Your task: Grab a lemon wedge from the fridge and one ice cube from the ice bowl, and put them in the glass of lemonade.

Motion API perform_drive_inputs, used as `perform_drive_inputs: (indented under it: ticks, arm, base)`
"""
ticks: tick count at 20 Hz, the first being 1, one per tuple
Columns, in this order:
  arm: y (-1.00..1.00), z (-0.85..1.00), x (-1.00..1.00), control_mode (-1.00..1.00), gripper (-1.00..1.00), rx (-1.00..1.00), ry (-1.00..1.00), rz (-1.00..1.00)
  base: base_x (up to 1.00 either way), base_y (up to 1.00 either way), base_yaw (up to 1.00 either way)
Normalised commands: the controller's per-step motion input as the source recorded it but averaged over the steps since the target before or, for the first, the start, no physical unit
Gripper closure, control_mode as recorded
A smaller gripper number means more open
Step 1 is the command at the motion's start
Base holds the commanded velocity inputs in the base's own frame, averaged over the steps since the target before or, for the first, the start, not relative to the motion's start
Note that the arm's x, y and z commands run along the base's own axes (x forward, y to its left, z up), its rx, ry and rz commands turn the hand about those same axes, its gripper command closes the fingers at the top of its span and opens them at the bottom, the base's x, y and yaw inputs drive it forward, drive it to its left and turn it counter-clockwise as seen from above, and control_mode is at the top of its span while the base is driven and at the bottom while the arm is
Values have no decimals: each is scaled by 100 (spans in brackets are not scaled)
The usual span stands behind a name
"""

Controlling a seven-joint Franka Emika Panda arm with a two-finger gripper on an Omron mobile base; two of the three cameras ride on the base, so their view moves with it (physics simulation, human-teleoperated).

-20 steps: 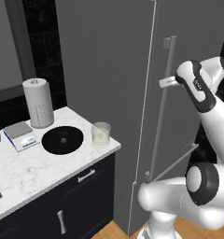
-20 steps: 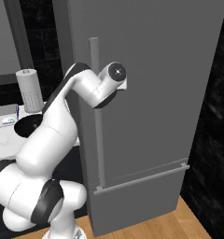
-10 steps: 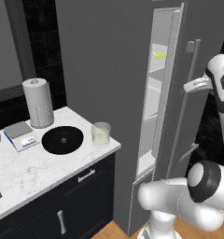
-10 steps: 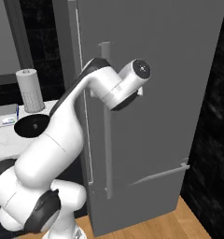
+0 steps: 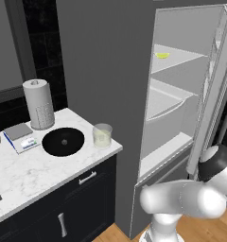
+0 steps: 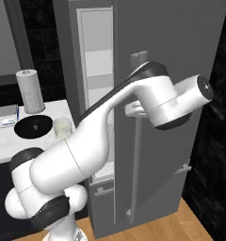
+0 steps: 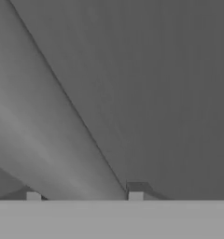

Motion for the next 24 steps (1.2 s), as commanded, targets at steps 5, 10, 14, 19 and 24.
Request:
perform_drive_inputs:
  ticks: [5,10,14,19,24]
  arm:
    - [-20,3,-66,-100,-100,0,-12,-17]
    - [-1,18,-82,-100,-100,-7,-19,-10]
    - [-22,34,-71,-100,-100,-7,-22,-25]
    - [0,47,-52,-100,-100,-11,-17,-35]
    - [57,43,-28,-100,-100,-20,-10,-44]
  base:
    - [0,0,0]
    - [0,0,0]
    - [0,0,0]
    - [0,0,0]
    - [0,0,0]
